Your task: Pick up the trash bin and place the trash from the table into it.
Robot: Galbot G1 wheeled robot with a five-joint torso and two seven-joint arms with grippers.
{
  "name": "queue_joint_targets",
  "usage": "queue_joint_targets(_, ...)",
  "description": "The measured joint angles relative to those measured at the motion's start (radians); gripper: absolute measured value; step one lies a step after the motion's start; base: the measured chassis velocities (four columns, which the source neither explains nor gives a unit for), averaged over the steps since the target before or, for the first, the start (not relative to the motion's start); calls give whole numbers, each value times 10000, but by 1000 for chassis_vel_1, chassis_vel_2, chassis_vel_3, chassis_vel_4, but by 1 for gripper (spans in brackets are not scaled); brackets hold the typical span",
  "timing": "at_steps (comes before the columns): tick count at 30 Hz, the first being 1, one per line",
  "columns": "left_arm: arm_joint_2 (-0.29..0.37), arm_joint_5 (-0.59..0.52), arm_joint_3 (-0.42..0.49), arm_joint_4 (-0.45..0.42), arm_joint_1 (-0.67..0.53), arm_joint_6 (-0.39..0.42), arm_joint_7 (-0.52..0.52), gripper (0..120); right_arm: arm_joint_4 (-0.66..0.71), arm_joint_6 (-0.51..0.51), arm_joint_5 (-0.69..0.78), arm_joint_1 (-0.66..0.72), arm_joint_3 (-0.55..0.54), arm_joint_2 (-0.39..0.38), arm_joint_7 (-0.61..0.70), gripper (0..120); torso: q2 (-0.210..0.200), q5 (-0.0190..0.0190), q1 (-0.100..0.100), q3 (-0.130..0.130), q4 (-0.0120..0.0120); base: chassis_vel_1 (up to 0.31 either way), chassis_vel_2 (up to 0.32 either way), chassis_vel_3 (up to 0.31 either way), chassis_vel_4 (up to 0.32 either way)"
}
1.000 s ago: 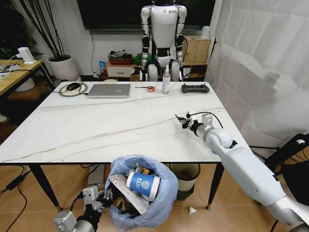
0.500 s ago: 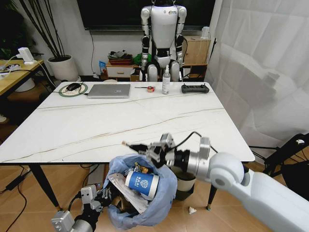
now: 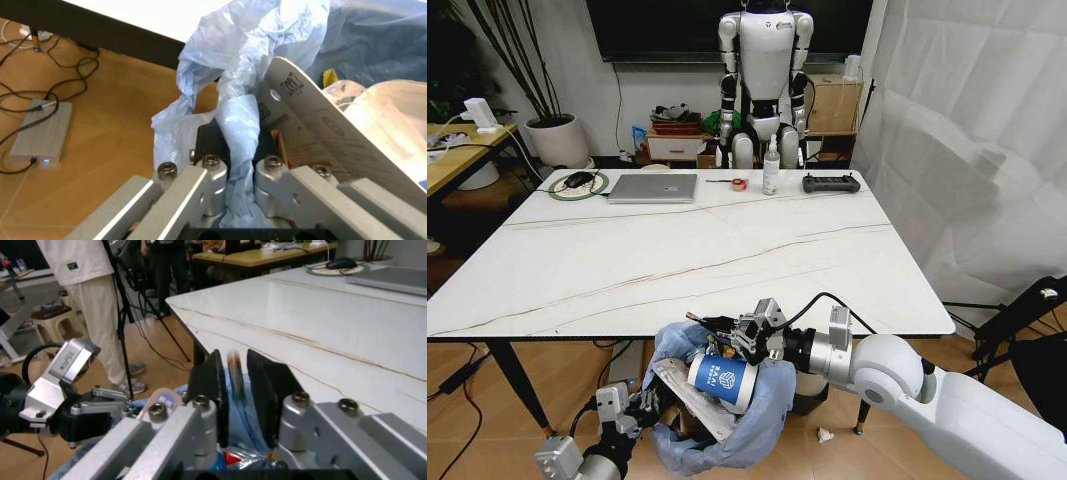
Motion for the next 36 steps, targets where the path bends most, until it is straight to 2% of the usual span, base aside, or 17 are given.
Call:
queue_joint_targets(4,2,1,-7,0,-2,0,0,0,1,48,-58,-120,36,44,112,35,0,0,0,0,0,0,0,0,0)
queue_joint_targets(7,1,6,-9,0,-1,0,2,0,12,123,-152,-181,125,88,336,41,0,0,0,0,0,0,0,0,0)
queue_joint_targets(9,-6,56,-7,2,10,0,21,0,13,426,0,-280,364,221,1152,50,0,-1,0,0,1,0,0,0,0)
queue_joint_targets(11,-2,161,10,31,24,-19,58,0,-150,1238,5,-467,618,314,2232,57,0,1,0,0,2,0,0,0,0)
queue_joint_targets(12,6,237,44,71,33,-42,81,0,-362,2137,-166,-713,882,332,2830,64,0,2,1,0,3,0,0,0,0)
queue_joint_targets(13,15,279,81,93,39,-59,101,0,-492,2420,-325,-1042,1343,316,3073,67,0,3,2,0,5,0,0,0,0)
queue_joint_targets(14,15,279,81,93,39,-59,101,0,-492,2420,-325,-1042,1343,316,3073,67,0,3,2,0,5,0,0,0,0)
queue_joint_targets(17,79,451,172,160,45,-135,170,0,-565,2266,-570,-2259,3060,130,3394,81,0,-4,2,0,1,0,0,0,0)
queue_joint_targets(21,247,584,315,250,-16,-231,240,0,-330,2314,-609,-5354,6287,303,3443,96,0,1,2,0,-3,0,0,0,0)
queue_joint_targets(22,247,584,315,250,-16,-231,240,0,-330,2314,-609,-5354,6287,303,3443,96,0,1,2,0,-3,0,0,0,0)
queue_joint_targets(24,315,647,357,305,-45,-280,256,0,-131,2332,-674,-6430,7224,623,3410,99,0,1,1,-1,-7,0,0,0,0)
queue_joint_targets(26,420,680,414,363,-56,-334,282,0,163,2489,-1128,-7737,8225,1208,3255,100,1,2,1,-1,-1,0,0,0,0)
queue_joint_targets(27,550,690,444,415,-62,-374,301,0,386,2659,-1470,-8580,8790,1649,3136,100,2,5,0,-1,-5,0,0,0,0)
queue_joint_targets(29,754,698,472,479,-93,-442,303,0,664,3049,-2060,-9560,9535,2288,2900,100,2,-6,-2,-2,-1,0,0,0,0)
queue_joint_targets(32,945,683,507,505,-130,-499,324,0,749,3360,-2330,-10030,9962,2740,2520,100,3,1,-2,-2,-7,0,0,0,0)
queue_joint_targets(36,1351,606,713,551,-182,-545,-84,0,790,3521,-2441,-10168,10139,2939,2276,100,2,0,-1,-1,1,0,0,0,0)
